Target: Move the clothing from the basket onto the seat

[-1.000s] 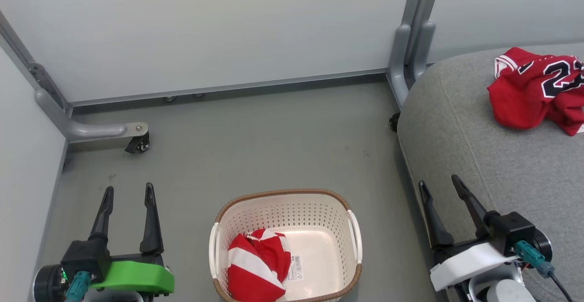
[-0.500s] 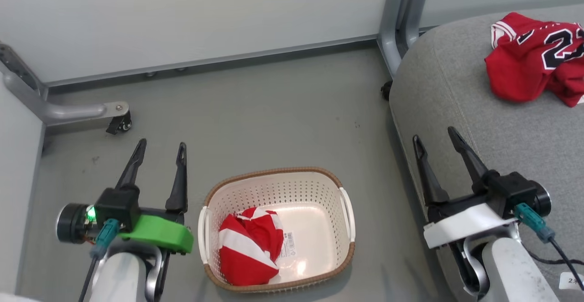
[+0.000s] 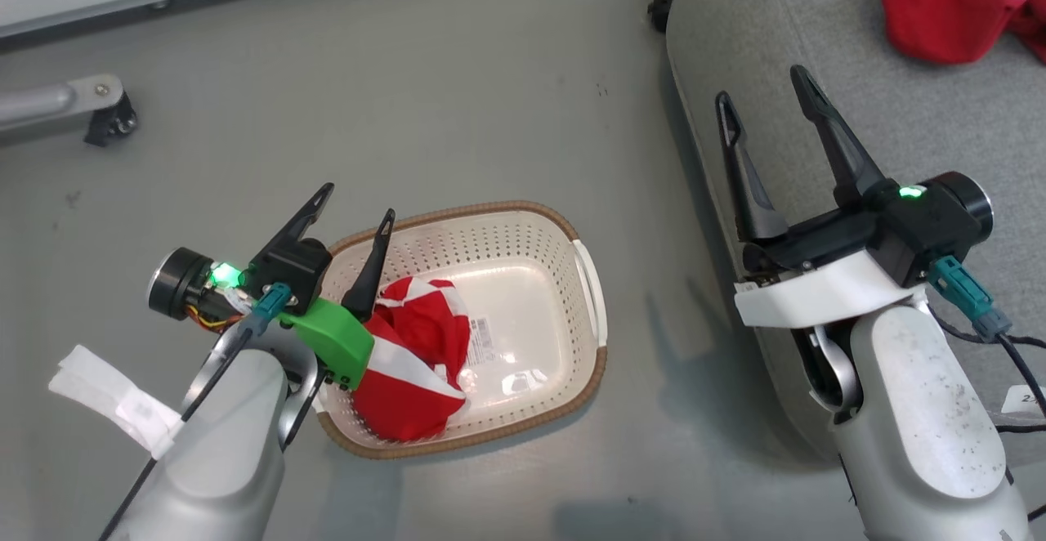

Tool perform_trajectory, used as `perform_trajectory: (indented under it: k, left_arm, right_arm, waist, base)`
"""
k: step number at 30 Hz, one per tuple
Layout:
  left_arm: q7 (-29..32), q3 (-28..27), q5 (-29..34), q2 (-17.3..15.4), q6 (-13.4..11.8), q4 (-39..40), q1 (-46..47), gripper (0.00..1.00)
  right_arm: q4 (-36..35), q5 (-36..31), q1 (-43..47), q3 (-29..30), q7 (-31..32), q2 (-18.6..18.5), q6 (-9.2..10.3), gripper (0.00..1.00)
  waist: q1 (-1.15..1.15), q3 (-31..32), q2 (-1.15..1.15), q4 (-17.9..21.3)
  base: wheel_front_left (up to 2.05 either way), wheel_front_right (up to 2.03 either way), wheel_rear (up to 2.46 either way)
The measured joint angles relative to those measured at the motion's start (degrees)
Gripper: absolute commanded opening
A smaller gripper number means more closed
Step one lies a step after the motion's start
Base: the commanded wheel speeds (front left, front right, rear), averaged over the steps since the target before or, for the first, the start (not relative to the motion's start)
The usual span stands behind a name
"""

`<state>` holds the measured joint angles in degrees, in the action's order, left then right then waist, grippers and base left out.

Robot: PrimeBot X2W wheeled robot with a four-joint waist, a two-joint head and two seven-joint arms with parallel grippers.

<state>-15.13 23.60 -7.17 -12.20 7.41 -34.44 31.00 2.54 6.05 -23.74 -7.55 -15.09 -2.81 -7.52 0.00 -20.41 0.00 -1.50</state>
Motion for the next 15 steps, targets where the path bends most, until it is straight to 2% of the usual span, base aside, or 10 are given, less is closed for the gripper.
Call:
perform_trajectory:
  k: [15]
  left_arm:
    - [0.01, 14.8, -0.47, -2.69, 0.08, -17.67, 13.2, 1.0]
  right_arm:
    - [-2.55, -0.59, -7.78, -2.64, 0.0, -0.03, 0.0, 1.0]
  waist:
    - [0.0, -15.51, 0.0, 4.76]
  base:
    - [0.0, 0.0, 0.0]
